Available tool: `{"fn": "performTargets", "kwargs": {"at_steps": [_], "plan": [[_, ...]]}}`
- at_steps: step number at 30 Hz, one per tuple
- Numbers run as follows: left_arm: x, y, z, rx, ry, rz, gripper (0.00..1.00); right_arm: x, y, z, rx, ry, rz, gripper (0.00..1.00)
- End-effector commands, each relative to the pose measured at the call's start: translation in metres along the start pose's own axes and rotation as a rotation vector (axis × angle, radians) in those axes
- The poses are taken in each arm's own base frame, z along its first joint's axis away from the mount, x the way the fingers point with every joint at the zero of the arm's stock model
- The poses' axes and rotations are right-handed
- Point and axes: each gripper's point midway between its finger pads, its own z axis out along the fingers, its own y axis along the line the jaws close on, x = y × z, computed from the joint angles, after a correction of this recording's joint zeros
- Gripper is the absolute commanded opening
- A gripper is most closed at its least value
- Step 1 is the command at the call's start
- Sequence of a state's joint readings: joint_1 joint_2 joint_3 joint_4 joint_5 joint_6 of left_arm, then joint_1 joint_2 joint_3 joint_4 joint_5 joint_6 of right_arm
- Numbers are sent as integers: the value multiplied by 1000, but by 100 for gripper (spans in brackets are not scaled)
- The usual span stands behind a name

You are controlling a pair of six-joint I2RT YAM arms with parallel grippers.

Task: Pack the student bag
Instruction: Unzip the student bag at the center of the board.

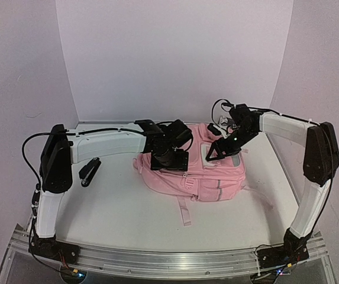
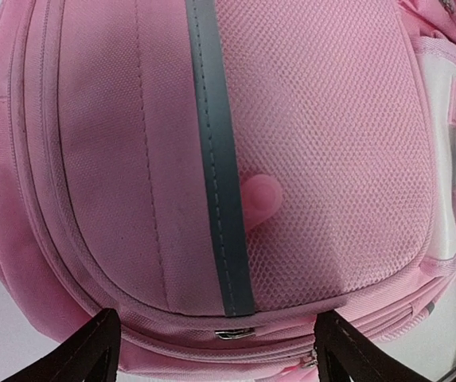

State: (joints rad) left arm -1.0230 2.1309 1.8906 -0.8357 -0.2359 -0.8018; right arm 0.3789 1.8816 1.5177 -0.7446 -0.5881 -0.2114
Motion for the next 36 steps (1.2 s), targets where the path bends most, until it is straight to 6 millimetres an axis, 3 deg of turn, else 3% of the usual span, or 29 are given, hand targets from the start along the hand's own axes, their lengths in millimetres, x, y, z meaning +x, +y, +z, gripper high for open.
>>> {"fn": "performTargets", "kwargs": {"at_steps": [1,6,12,15,21,25,28,33,36], "plan": [[-4,-4,-29,-45,-49,64,92,-10,21,8,-51,-30,7,77],[-1,-12,-27,-52,-72,31,94,-21,28,11,-55,-52,0,77],[-33,-15,-21,-123,-193,-20,100,-19,21,15,-13,-48,22,77],[-36,-8,-13,-166,-192,-60,100,-17,14,17,20,-45,39,77],[-16,20,-16,-236,-144,-127,100,-15,2,24,72,-34,68,76],[-2,27,-21,-203,-125,-126,100,-15,-3,28,86,-27,82,75],[4,15,-26,-120,-115,-74,100,-15,-4,29,87,-26,81,75],[6,-28,-38,96,-119,31,100,-14,-2,30,78,-23,86,75],[7,-30,-33,75,-111,63,100,-14,-2,29,78,-24,88,75]]}}
